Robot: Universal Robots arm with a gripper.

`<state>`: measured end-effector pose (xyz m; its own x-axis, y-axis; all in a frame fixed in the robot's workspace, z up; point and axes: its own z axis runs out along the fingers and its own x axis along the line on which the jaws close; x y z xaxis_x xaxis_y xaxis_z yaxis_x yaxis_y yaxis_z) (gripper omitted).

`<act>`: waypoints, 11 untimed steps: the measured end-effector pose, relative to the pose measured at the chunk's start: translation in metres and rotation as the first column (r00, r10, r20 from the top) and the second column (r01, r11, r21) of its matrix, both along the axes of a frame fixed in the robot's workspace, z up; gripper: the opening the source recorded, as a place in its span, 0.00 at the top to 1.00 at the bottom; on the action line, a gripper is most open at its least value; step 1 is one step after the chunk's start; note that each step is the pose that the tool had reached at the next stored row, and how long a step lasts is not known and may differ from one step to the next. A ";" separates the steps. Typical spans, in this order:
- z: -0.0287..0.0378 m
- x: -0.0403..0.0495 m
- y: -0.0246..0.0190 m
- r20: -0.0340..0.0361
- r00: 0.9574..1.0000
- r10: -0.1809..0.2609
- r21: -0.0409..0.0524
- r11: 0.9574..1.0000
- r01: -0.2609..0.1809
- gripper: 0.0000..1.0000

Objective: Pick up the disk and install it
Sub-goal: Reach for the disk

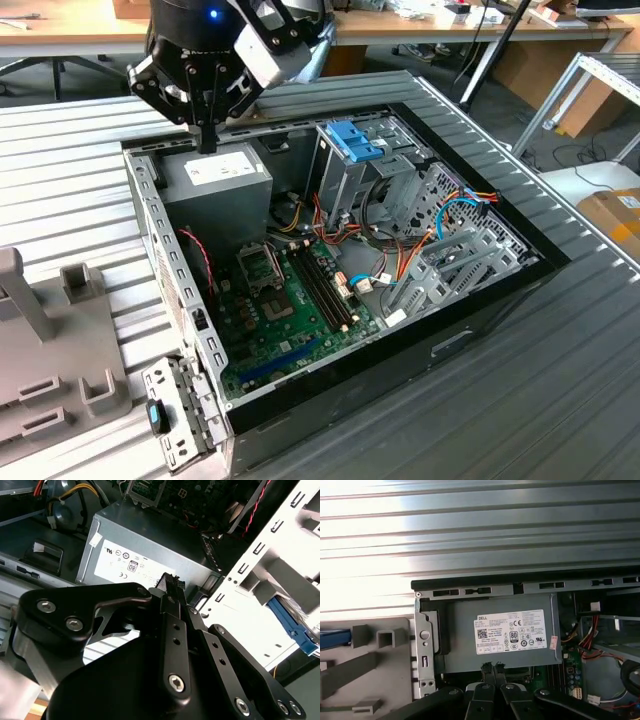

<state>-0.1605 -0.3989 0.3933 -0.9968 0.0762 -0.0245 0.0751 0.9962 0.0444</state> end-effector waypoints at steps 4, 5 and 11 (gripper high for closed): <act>0.0000 -0.0034 0.0000 0.000 1.000 0.000 0.000 1.000 0.000 0.89; 0.0000 -0.0042 0.0000 0.000 1.000 0.000 0.000 1.000 0.000 0.89; 0.0000 -0.0116 0.0000 0.000 1.000 0.000 0.000 1.000 0.000 0.89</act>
<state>-0.1721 -0.3990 0.3933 -0.9968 0.0762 -0.0244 0.0751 0.9962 0.0444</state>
